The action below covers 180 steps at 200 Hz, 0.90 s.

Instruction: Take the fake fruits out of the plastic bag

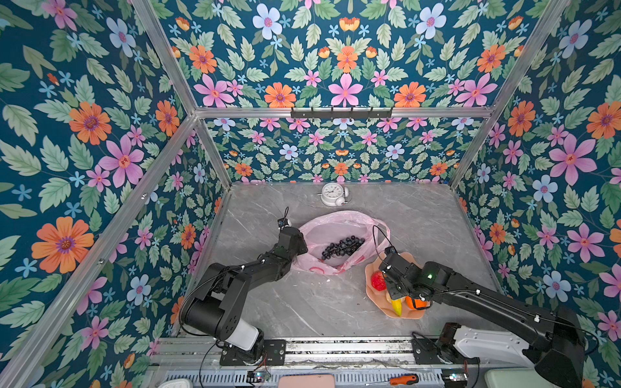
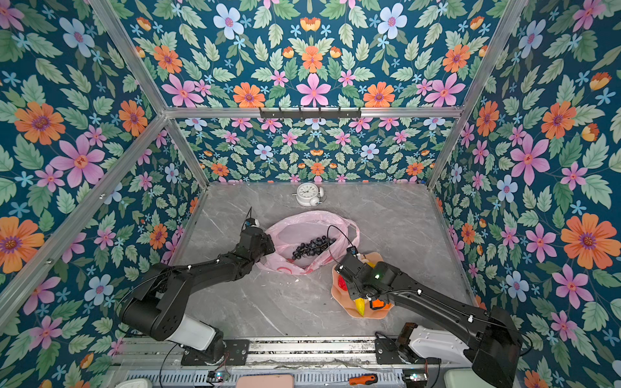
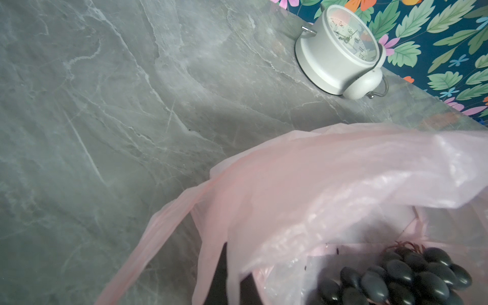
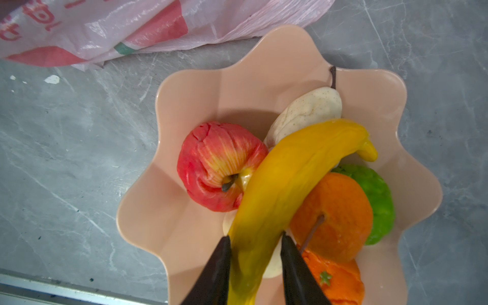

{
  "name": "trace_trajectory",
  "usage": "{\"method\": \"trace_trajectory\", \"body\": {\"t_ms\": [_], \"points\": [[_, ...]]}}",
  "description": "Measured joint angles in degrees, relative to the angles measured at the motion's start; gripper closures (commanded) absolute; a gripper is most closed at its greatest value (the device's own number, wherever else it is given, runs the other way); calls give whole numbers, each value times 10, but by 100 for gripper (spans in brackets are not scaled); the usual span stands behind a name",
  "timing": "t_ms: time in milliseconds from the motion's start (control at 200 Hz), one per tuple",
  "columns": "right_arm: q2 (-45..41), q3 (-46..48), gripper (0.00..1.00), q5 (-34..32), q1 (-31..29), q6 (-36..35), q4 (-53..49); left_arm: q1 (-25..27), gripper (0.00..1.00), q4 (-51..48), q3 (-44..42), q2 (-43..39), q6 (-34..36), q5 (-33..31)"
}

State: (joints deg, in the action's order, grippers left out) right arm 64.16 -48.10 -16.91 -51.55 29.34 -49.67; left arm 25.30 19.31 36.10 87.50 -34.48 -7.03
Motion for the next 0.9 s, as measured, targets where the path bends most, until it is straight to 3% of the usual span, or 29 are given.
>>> {"method": "trace_trajectory", "body": {"t_ms": [325, 700, 900], "points": [[22, -12, 67, -2, 0, -7, 1, 0, 94, 0, 0, 2, 0, 0], [12, -16, 48, 16, -1, -5, -13, 0, 93, 0, 0, 2, 0, 0], [9, -13, 48, 34, -8, 14, -28, 0, 93, 0, 1, 3, 0, 0]]}}
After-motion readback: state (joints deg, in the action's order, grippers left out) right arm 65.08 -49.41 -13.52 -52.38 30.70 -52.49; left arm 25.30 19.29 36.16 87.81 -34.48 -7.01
